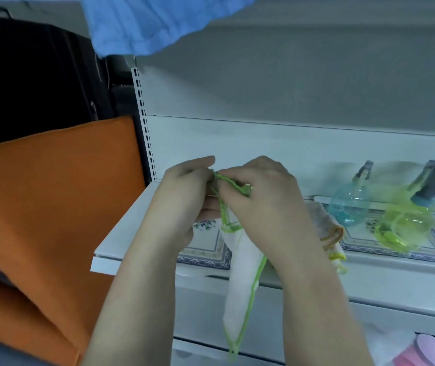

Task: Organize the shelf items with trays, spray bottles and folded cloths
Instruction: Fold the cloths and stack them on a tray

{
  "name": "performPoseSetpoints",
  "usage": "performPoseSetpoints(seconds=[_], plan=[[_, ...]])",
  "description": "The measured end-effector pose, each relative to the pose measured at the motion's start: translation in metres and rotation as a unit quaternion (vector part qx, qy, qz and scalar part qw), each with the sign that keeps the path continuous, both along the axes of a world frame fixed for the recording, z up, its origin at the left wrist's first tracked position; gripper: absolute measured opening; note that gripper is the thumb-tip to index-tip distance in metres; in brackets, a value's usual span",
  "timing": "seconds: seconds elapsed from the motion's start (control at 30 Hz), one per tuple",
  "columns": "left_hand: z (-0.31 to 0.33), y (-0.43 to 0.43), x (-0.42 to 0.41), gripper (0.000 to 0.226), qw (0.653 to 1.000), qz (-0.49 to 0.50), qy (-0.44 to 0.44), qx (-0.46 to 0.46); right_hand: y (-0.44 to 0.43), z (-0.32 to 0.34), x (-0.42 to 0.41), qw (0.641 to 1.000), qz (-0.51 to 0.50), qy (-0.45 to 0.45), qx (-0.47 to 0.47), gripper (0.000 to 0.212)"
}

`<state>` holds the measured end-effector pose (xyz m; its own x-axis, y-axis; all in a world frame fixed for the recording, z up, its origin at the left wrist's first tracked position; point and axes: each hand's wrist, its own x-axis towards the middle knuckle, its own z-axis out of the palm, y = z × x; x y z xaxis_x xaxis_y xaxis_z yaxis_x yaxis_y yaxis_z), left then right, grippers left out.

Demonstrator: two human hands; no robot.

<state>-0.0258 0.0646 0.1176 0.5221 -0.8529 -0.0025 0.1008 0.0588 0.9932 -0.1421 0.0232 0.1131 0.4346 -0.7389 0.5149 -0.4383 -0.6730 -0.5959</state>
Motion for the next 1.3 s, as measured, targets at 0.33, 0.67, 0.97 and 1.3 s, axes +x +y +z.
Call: performPoseSetpoints(seconds=[0.33, 0.67, 0.97, 1.3], plan=[[-0.008, 0.0, 0.005, 0.034, 0.997, 0.001, 0.075, -0.025, -0.004, -0.016, -0.009, 0.991, 0.069, 0.118, 0.014, 0.068], [-0.028, -0.001, 0.041, 0.025, 0.992, 0.057, -0.068, -0.085, 0.002, -0.014, 0.013, 0.996, -0.035, -0.083, 0.01, 0.012], [-0.048, -0.007, 0.048, 0.007, 0.988, -0.096, 0.005, -0.124, 0.009, -0.005, 0.027, 0.956, -0.107, -0.246, 0.12, 0.01], [-0.014, -0.009, 0.06, 0.019, 0.969, -0.154, -0.026, -0.19, 0.017, 0.0, 0.023, 0.851, -0.02, -0.43, 0.301, 0.007]])
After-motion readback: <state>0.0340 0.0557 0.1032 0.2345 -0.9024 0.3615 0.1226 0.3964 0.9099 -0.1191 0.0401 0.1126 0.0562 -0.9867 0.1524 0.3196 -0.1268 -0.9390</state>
